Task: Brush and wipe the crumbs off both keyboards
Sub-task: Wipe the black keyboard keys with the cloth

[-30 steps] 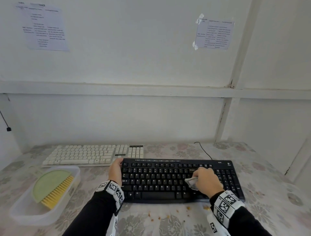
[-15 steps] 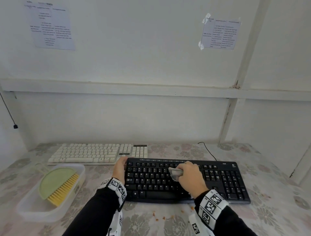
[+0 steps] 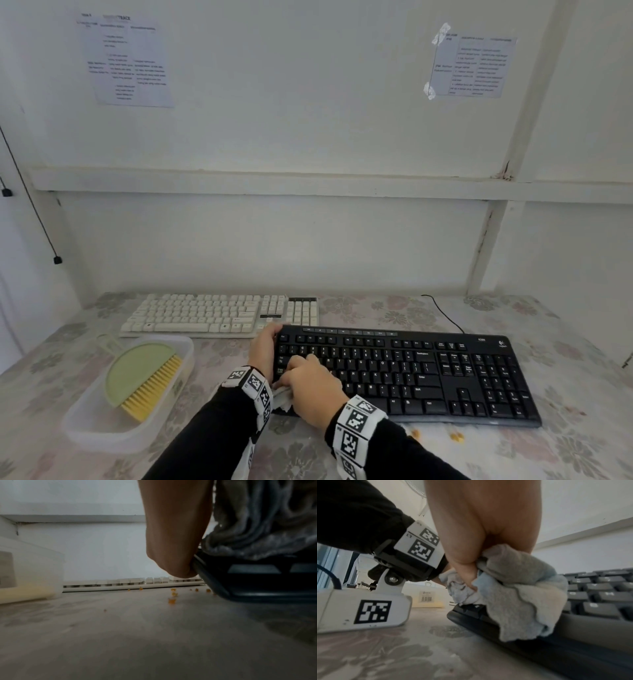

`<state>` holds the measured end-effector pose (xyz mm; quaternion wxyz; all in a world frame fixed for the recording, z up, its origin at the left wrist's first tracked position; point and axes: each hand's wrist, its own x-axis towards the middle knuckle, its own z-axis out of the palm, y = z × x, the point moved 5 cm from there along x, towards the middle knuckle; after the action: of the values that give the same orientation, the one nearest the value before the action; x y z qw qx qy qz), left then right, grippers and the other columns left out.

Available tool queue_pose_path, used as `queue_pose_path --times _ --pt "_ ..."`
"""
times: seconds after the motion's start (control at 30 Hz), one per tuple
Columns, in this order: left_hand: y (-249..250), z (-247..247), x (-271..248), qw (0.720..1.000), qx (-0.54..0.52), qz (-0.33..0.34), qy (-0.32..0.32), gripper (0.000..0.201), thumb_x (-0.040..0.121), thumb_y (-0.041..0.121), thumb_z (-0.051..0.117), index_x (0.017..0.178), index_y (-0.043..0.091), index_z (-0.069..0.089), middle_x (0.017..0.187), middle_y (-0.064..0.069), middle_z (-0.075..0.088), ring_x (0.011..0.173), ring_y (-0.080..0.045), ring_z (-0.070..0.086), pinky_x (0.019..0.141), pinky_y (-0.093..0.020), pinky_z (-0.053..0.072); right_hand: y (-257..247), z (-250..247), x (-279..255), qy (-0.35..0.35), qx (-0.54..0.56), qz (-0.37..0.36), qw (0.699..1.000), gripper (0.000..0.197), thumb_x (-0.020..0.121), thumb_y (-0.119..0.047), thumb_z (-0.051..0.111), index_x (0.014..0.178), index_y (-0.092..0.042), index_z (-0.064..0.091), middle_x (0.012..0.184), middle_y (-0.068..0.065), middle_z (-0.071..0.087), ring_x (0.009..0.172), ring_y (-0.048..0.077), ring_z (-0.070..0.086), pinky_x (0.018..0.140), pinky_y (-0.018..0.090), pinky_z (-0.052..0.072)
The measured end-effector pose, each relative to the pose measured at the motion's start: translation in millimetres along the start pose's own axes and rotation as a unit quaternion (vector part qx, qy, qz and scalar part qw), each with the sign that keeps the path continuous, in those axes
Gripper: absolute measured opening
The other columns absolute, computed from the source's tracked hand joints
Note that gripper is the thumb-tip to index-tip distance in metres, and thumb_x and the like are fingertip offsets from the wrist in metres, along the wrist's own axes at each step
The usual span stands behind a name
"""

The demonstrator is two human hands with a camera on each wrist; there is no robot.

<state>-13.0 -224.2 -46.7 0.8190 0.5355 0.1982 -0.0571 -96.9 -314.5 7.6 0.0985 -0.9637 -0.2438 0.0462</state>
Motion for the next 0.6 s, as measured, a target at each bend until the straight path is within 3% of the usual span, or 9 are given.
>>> queue_pose_path --times 0.07,0.2,0.3,0.43,0.6 --pt "-0.9 -0.5 0.6 1.0 -0.003 0.001 0.002 0.028 0.089 0.023 0.048 0.1 0.005 0.067 0.091 -0.021 0.064 0.077 -0.032 0.061 0.067 -0.037 0.051 5.1 1.2 -1.3 -0.001 -0.01 0.022 1.0 0.035 0.091 -0.004 0.048 0.124 -0.013 0.057 0.123 0.009 0.043 0.113 0.03 0.037 0.076 0.034 0.033" --pt "-2.2 -0.9 -0.1 1.0 0.0 0.009 0.008 0.028 0.091 0.023 0.047 0.098 0.009 0.07 0.093 -0.02 0.066 0.083 -0.034 0.062 0.071 -0.041 0.051 25.5 -1.0 -6.3 0.003 -0.002 0.052 0.999 0.034 0.091 -0.004 0.048 0.12 -0.014 0.061 0.123 0.008 0.046 0.11 0.03 0.04 0.085 0.037 0.04" --pt "-1.4 -0.6 -0.6 1.0 0.01 0.008 0.008 0.03 0.092 0.024 0.047 0.103 0.009 0.07 0.095 -0.019 0.067 0.088 -0.034 0.063 0.083 -0.048 0.051 45.8 -5.2 -16.7 0.011 0.012 0.071 0.997 0.03 0.091 -0.005 0.048 0.115 -0.014 0.063 0.117 0.005 0.048 0.095 0.022 0.034 0.077 0.031 0.034" --pt "-1.8 -1.0 3.8 1.0 0.01 0.002 0.009 0.027 0.092 0.025 0.049 0.099 0.011 0.071 0.086 -0.014 0.068 0.083 -0.032 0.064 0.083 -0.046 0.051 81.6 -11.6 -40.9 0.024 0.039 0.116 0.992 0.028 0.088 -0.009 0.05 0.109 -0.016 0.067 0.106 -0.001 0.046 0.091 0.016 0.027 0.079 0.028 0.034" --pt "-3.8 -1.1 9.4 1.0 0.018 0.013 0.011 0.024 0.091 0.023 0.051 0.094 0.009 0.07 0.084 -0.014 0.067 0.082 -0.032 0.063 0.09 -0.052 0.049 133.6 -22.0 -73.8 0.029 0.049 0.194 0.979 0.026 0.086 -0.01 0.05 0.102 -0.02 0.068 0.096 -0.005 0.041 0.097 0.018 0.038 0.084 0.028 0.04"
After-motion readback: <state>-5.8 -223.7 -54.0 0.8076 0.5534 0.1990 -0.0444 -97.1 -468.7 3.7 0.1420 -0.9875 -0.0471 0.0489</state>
